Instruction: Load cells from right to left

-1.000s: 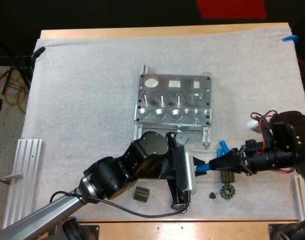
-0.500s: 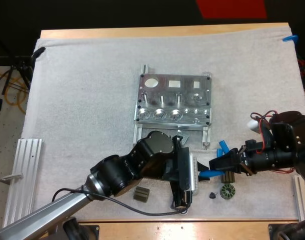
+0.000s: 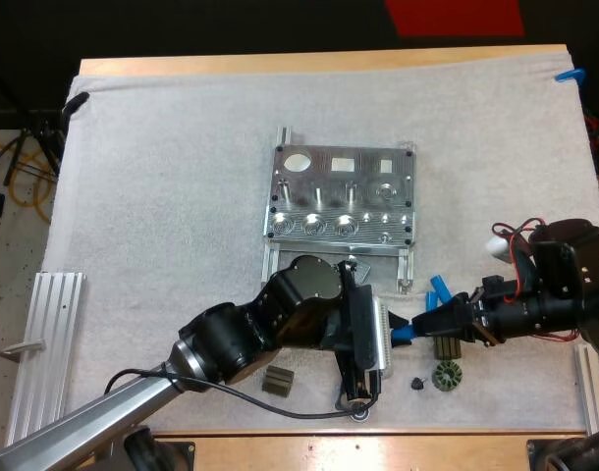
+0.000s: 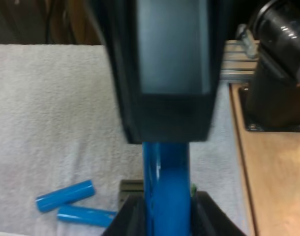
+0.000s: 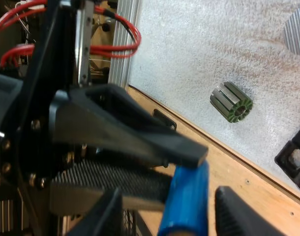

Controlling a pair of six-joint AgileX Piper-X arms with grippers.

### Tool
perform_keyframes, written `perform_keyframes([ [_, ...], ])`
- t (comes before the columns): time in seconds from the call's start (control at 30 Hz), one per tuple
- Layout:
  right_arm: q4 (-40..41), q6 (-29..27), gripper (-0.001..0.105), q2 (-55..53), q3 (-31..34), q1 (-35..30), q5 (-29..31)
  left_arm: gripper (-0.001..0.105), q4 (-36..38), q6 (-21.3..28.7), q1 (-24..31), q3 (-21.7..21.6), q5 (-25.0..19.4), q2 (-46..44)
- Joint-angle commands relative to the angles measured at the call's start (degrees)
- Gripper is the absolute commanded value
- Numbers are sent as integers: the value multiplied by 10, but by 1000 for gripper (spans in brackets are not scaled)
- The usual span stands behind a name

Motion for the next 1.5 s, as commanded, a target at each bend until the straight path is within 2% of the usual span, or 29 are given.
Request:
perform_keyframes([
  [0.0, 4, -8, 44, 0, -4, 2, -5, 0, -6, 2, -3, -2, -16, -3],
  [0.37, 4, -8, 43, 0, -4, 2, -5, 0, -11, 2, -3, -2, -15, -3],
  [0.43, 4, -8, 35, 0, -4, 2, -1, 0, -19, 2, -3, -2, -8, -3],
  [0.5, 2, -17, 18, 0, -4, 2, -1, 0, -28, 2, -3, -2, 1, -3],
  [0.63, 2, -28, 5, 0, -4, 2, -3, 0, -32, 2, -3, -2, 2, -3],
  [0.77, -1, -36, 4, 0, -4, 2, -3, 0, -32, 2, -3, -2, 4, -3],
  [0.97, -2, -63, 4, 0, -4, 2, -3, 0, -32, -3, -3, -2, 37, -23],
  [1.2, -2, -76, 4, 0, -4, 2, -3, 0, -5, -3, -3, -2, 41, -67],
  [1.47, -2, -83, 4, 0, -4, 1, -3, 2, 13, -3, -3, -2, 41, -76],
])
